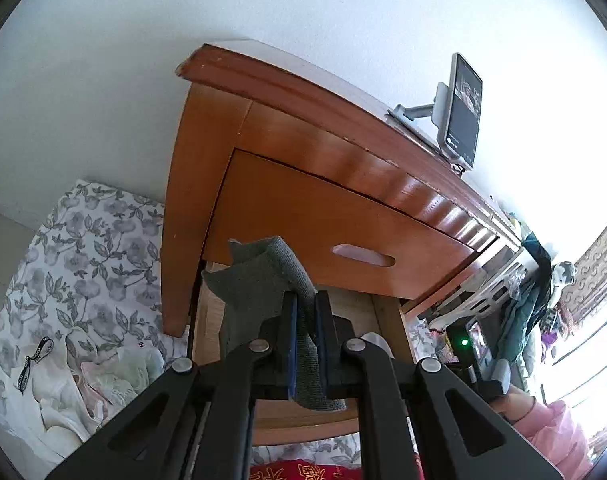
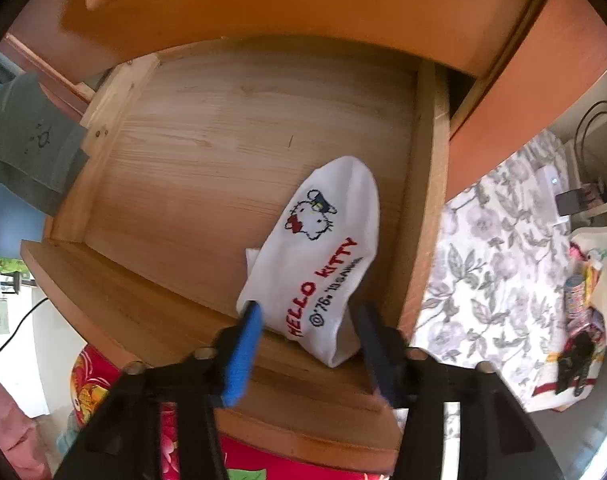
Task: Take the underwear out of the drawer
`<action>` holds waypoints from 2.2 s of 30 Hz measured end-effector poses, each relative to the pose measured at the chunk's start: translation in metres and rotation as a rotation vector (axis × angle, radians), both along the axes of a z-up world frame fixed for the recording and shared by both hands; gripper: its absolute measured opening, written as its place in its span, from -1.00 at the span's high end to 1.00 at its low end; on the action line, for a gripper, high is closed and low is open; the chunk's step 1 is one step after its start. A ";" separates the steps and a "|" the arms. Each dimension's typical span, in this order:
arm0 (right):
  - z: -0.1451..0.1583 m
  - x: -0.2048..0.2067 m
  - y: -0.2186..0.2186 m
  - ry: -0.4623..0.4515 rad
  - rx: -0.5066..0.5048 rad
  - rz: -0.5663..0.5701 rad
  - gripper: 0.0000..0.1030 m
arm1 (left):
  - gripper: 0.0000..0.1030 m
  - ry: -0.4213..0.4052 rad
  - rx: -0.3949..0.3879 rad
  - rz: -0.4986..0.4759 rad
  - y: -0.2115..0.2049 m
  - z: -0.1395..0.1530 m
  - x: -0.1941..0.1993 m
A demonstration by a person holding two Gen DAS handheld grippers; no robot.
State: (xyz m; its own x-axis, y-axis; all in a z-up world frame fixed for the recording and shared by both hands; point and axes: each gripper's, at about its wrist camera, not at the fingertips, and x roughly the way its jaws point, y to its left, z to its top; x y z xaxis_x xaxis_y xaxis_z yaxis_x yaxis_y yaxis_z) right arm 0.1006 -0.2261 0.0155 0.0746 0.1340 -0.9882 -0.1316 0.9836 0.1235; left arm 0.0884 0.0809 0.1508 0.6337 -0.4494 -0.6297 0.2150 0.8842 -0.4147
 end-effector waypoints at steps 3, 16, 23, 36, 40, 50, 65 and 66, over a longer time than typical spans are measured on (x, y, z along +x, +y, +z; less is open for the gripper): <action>-0.004 0.001 0.010 0.009 0.003 0.015 -0.09 | 0.84 -0.002 -0.003 -0.001 0.002 -0.001 -0.001; 0.006 -0.006 0.026 -0.097 0.014 0.021 0.88 | 0.84 0.016 -0.030 0.003 0.012 -0.007 -0.001; 0.069 -0.015 0.029 -0.273 0.133 -0.021 0.88 | 0.84 0.000 -0.052 0.021 0.027 -0.001 -0.005; 0.209 -0.047 0.078 -0.672 0.290 0.058 0.88 | 0.84 -0.112 -0.066 0.120 0.074 0.040 -0.023; 0.237 -0.058 0.105 -0.753 0.330 0.119 0.88 | 0.84 -0.162 -0.066 0.178 0.097 0.054 -0.034; 0.210 -0.052 0.211 -0.651 0.354 0.340 0.88 | 0.83 -0.081 -0.065 0.300 0.165 0.024 -0.055; 0.111 -0.018 0.349 -0.441 0.306 0.525 0.86 | 0.83 0.146 -0.054 0.464 0.249 -0.069 -0.066; 0.101 -0.016 0.355 -0.423 0.297 0.525 0.86 | 0.83 0.166 -0.056 0.462 0.248 -0.076 -0.064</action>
